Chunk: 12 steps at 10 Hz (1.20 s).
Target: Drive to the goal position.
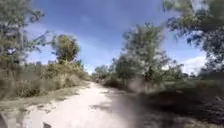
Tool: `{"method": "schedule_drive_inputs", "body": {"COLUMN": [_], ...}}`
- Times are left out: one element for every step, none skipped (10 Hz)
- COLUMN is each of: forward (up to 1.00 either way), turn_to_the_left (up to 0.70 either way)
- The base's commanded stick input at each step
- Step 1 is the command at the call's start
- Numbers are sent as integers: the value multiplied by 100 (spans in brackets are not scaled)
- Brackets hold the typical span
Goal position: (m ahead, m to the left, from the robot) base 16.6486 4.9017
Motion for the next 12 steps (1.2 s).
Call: {"method": "schedule_drive_inputs", "body": {"forward": [70, 70, 70, 70, 70, 70, 70, 70, 70, 70, 70, 70], "turn_to_the_left": [0, 0, 0, 0, 0, 0, 0, 0, 0, 0, 25, 31]}}
